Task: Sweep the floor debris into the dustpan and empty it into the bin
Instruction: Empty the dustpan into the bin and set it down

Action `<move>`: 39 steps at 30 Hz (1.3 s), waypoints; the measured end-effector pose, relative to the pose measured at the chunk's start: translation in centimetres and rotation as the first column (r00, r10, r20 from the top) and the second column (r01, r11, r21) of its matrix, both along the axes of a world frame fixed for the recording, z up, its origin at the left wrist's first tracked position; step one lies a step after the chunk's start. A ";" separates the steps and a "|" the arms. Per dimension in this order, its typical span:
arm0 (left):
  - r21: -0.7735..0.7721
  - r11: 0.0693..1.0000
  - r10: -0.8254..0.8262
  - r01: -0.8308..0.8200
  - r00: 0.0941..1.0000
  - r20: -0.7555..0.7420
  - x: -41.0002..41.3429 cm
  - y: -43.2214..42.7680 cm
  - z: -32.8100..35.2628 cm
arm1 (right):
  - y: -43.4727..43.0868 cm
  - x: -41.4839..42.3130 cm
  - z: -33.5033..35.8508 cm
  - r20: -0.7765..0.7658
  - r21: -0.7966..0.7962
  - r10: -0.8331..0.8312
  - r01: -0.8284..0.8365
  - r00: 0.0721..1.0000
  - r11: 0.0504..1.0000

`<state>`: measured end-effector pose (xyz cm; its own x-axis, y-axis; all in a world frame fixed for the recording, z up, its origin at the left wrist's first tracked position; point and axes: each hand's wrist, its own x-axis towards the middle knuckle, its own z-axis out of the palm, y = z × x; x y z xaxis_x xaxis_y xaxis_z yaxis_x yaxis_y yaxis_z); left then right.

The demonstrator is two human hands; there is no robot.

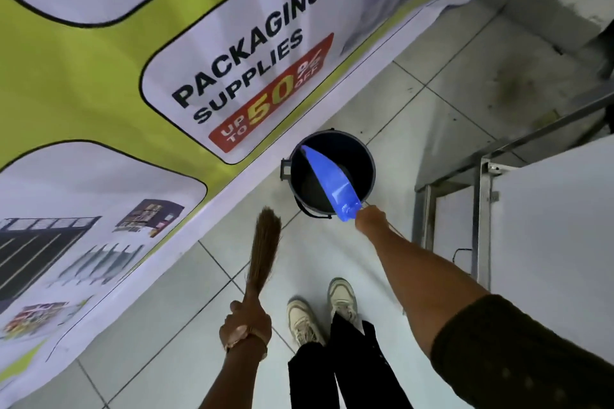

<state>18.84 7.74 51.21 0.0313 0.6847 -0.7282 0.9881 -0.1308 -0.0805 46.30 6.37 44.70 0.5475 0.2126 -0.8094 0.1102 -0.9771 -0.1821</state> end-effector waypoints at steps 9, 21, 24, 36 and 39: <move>0.022 0.999 0.044 -0.044 0.999 -0.001 0.0 -0.1 -1.0 | -2.4 -1.9 -1.3 -0.088 0.086 -0.286 0.293 0.954 0.952; 0.023 0.949 0.309 -0.314 0.943 0.127 -7.4 -5.0 -3.7 | -11.1 -11.0 -0.6 0.280 0.355 0.026 -0.129 0.960 0.926; -0.002 0.918 0.394 -0.397 0.910 0.129 -11.3 -6.5 -4.7 | -15.1 -15.6 -1.2 0.301 0.360 0.173 -0.279 0.938 0.890; -0.140 0.903 0.413 -0.406 0.910 0.026 -22.8 -8.6 -20.7 | -15.9 -24.2 -16.0 0.118 0.237 0.218 -0.241 0.969 0.941; -0.196 0.911 0.370 -0.363 0.929 0.002 -22.3 -8.1 -28.5 | -14.9 -23.9 -23.7 0.113 0.216 0.202 -0.222 0.973 0.951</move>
